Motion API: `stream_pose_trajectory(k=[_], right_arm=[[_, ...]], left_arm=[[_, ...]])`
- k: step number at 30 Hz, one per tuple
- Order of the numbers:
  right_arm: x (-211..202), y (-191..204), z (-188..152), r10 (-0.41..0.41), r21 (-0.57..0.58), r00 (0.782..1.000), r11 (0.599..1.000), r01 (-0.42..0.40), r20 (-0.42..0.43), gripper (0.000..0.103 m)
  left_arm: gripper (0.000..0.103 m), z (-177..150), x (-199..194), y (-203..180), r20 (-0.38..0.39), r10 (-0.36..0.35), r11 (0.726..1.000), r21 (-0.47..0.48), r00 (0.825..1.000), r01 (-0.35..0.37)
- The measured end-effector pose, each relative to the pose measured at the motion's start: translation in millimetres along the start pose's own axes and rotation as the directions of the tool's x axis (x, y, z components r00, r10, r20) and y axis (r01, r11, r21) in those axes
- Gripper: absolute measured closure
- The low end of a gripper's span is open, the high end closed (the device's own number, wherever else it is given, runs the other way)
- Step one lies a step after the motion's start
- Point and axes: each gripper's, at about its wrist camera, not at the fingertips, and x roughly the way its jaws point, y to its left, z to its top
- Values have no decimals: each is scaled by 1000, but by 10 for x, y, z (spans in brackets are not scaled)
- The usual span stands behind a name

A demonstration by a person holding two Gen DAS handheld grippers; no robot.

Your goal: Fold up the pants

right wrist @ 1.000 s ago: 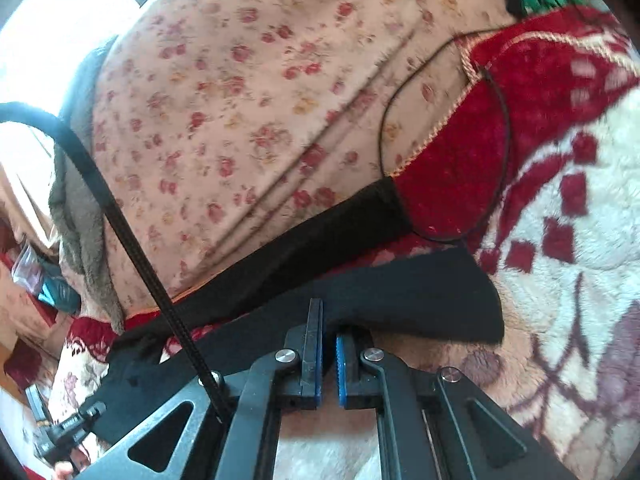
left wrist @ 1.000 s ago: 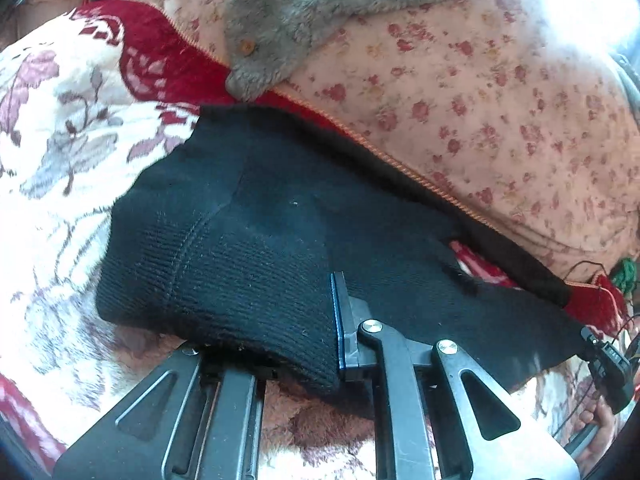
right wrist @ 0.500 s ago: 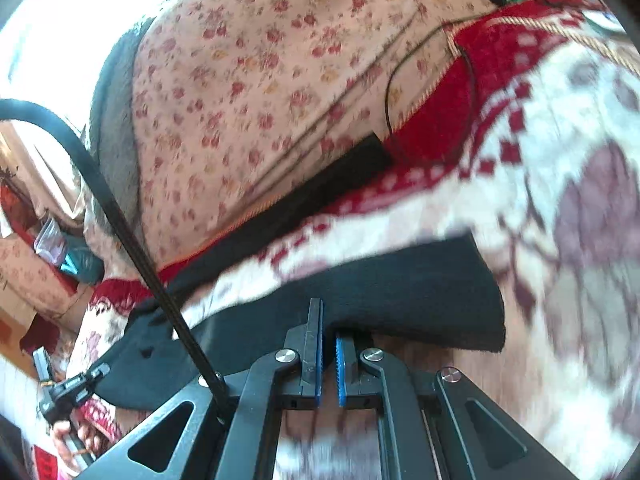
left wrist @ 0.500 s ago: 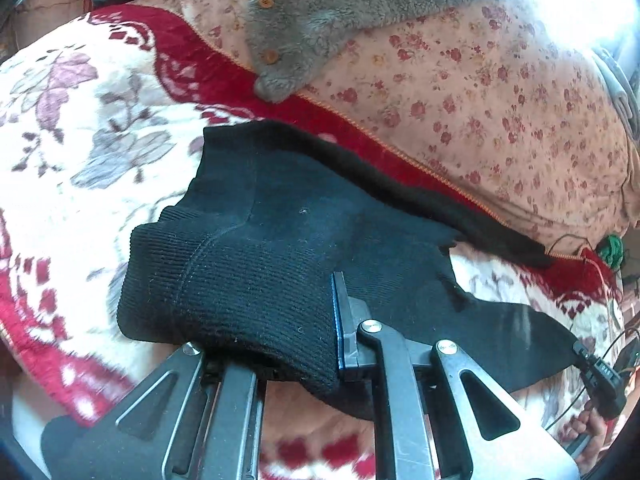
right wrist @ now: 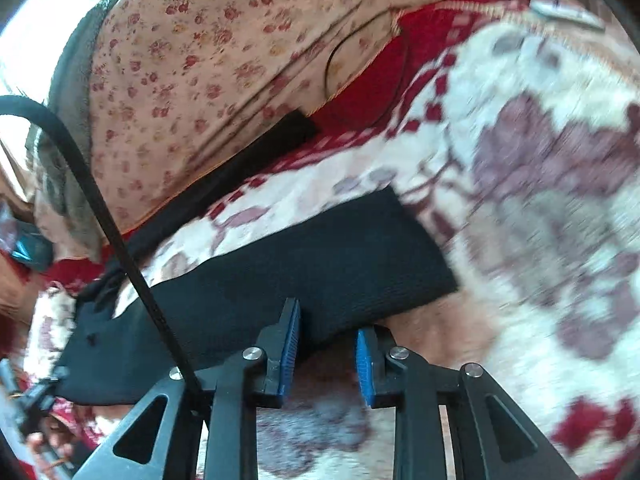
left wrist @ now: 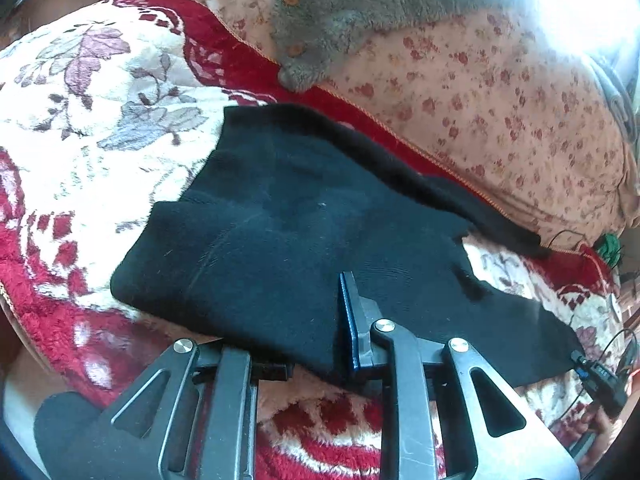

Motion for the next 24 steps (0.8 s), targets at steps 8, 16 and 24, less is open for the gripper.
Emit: stream_pose_trajectory(k=[8, 16, 24], right_arm=[[-250, -142, 117, -51, 46, 997, 998, 48, 52, 80], [-290, 147, 165, 13, -21, 997, 1000, -12, 78, 79], [-144, 426, 211, 108, -56, 992, 993, -105, 67, 68]], left_arm=[[81, -90, -148, 137, -1, 69, 997, -26, 998, -69], [81, -264, -444, 216, 57, 227, 974, -5, 972, -227], [80, -96, -630, 86, 95, 218, 975, 27, 971, -222]])
